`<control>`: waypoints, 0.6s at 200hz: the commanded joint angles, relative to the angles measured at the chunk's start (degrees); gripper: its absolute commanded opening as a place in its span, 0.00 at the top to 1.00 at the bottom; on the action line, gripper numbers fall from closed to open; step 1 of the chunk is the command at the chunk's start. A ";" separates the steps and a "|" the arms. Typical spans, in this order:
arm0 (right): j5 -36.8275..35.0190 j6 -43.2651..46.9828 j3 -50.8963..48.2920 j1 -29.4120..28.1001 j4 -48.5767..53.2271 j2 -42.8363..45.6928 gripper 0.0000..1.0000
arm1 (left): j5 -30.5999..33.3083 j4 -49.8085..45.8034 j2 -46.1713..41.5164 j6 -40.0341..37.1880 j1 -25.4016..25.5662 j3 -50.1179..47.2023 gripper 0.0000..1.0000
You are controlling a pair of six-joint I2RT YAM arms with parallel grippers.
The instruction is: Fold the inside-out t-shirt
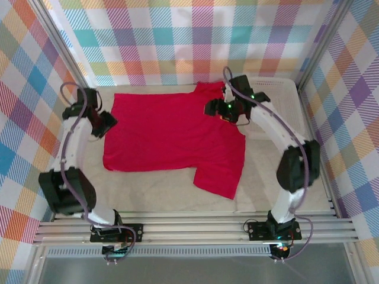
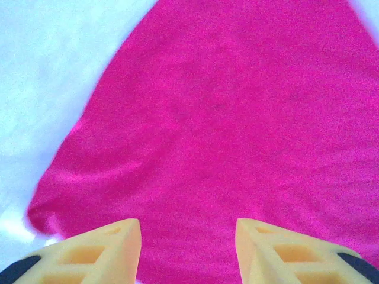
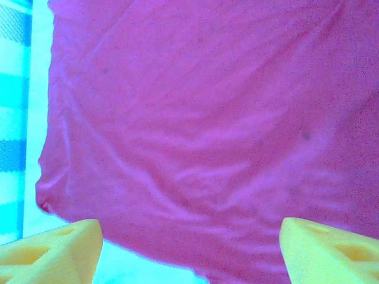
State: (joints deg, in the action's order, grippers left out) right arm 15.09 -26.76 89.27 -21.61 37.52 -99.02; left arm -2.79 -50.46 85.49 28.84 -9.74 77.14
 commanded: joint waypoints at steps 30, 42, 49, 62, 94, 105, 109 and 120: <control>-3.19 -1.79 -24.52 -1.24 -5.61 12.36 0.32 | -4.05 0.51 0.10 -0.86 -11.09 -13.73 0.62; -3.56 -1.86 -28.17 -1.24 -5.86 14.65 0.34 | -4.42 1.14 -0.93 -0.17 -11.14 -16.61 0.65; -3.88 -1.96 -29.85 -1.25 -5.95 15.80 0.34 | -5.09 2.12 -1.56 0.61 -11.17 -18.49 0.66; -4.64 -2.13 -32.67 -1.24 -6.55 17.29 0.34 | -6.37 4.12 -2.47 2.23 -11.20 -21.85 0.70; -4.01 -2.05 -35.05 -1.25 -7.11 16.16 0.34 | -8.90 8.58 -2.22 5.23 -11.10 -25.59 0.76; -3.58 -1.57 -34.80 -1.20 -6.61 15.16 0.34 | -8.13 8.72 -1.88 5.56 -11.14 -25.77 0.77; -3.51 -1.45 -34.63 -1.24 -6.46 14.87 0.34 | -7.63 8.56 -1.76 5.68 -11.10 -25.65 0.78; -3.57 -1.11 -34.31 -1.25 -6.08 14.40 0.34 | -6.38 8.45 -1.64 5.79 -11.09 -25.64 0.78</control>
State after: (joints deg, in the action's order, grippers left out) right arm 11.03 -28.29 54.83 -22.59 32.14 -83.20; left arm -9.61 -44.16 84.25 32.73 -21.08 51.72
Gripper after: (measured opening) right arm 0.658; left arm 0.227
